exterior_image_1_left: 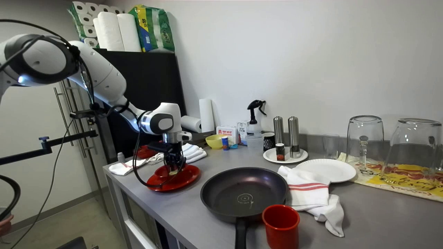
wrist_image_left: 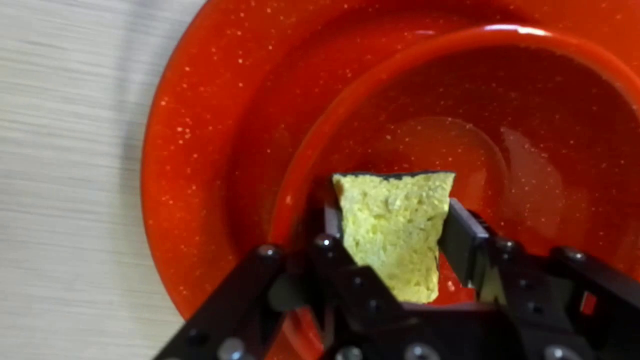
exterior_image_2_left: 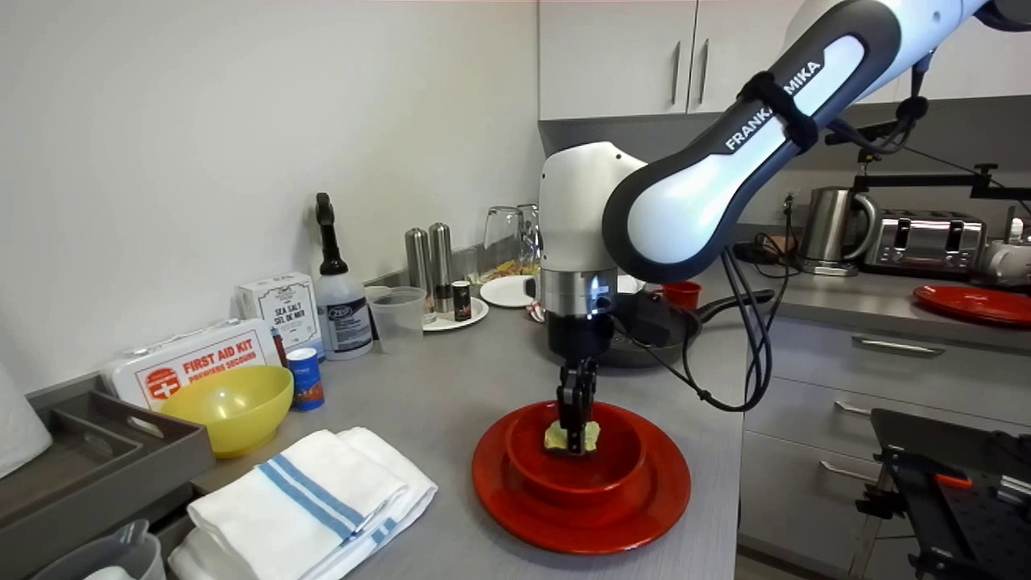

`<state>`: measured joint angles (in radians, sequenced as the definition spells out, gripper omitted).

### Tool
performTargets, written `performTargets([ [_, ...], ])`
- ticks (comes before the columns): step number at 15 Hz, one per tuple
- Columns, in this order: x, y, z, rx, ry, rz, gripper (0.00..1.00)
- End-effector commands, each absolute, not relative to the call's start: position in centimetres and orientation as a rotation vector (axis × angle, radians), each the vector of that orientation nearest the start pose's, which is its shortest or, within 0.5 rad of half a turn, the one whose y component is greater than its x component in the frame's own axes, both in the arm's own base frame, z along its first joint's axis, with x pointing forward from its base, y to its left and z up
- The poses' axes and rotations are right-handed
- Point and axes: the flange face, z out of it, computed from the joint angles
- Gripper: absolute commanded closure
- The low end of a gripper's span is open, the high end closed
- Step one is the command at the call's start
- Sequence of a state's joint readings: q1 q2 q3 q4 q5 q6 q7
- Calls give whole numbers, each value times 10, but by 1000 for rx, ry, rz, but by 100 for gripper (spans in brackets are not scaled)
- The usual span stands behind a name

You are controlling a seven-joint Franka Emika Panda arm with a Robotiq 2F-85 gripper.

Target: Wipe inside the red bowl with the sponge

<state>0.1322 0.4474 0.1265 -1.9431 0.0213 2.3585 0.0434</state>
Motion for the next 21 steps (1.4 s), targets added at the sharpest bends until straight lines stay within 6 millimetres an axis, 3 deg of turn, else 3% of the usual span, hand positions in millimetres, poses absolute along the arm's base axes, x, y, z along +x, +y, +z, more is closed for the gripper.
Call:
performTargets([
  [1, 601, 149, 235, -3059, -233, 86, 75],
  [7, 593, 153, 228, -3037, -211, 147, 75],
  [17, 571, 208, 238, -2893, -184, 250, 75],
  [21, 571, 211, 238, -2875, -171, 261, 75],
])
